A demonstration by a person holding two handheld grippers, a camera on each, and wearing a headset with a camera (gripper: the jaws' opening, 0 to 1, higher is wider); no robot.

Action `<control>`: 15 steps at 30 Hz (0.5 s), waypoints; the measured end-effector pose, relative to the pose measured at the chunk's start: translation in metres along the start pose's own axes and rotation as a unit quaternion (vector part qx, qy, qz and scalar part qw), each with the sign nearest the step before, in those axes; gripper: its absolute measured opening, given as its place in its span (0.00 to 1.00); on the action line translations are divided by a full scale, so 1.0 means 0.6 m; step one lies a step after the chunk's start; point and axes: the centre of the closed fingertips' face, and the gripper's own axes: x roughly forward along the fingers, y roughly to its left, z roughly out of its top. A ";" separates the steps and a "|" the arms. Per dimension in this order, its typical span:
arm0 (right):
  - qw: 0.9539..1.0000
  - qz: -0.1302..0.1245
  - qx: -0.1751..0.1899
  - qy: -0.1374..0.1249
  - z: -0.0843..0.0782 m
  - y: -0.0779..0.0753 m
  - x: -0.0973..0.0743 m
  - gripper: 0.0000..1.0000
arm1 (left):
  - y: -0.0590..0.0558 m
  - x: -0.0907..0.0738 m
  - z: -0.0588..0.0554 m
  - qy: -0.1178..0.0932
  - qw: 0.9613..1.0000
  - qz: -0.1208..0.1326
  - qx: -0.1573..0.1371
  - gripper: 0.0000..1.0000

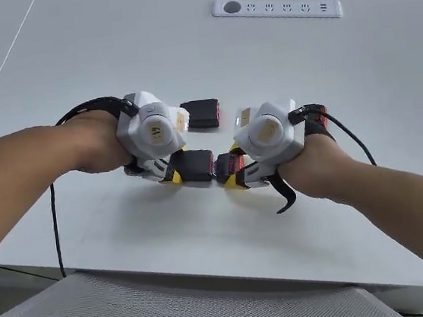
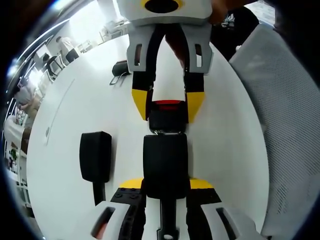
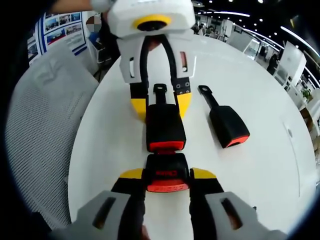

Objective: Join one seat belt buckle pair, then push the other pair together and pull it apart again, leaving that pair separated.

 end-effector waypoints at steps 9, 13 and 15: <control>1.000 0.002 -0.024 -0.007 -0.004 -0.001 -0.005 0.32 | 0.004 -0.002 -0.003 -0.017 1.000 0.006 -0.005 0.30; 1.000 0.010 -0.019 -0.009 -0.004 0.001 -0.007 0.31 | 0.007 -0.001 -0.003 -0.022 1.000 0.005 -0.009 0.29; 1.000 0.009 -0.019 -0.008 -0.003 0.003 -0.007 0.31 | 0.007 -0.001 -0.002 -0.021 1.000 0.003 -0.009 0.29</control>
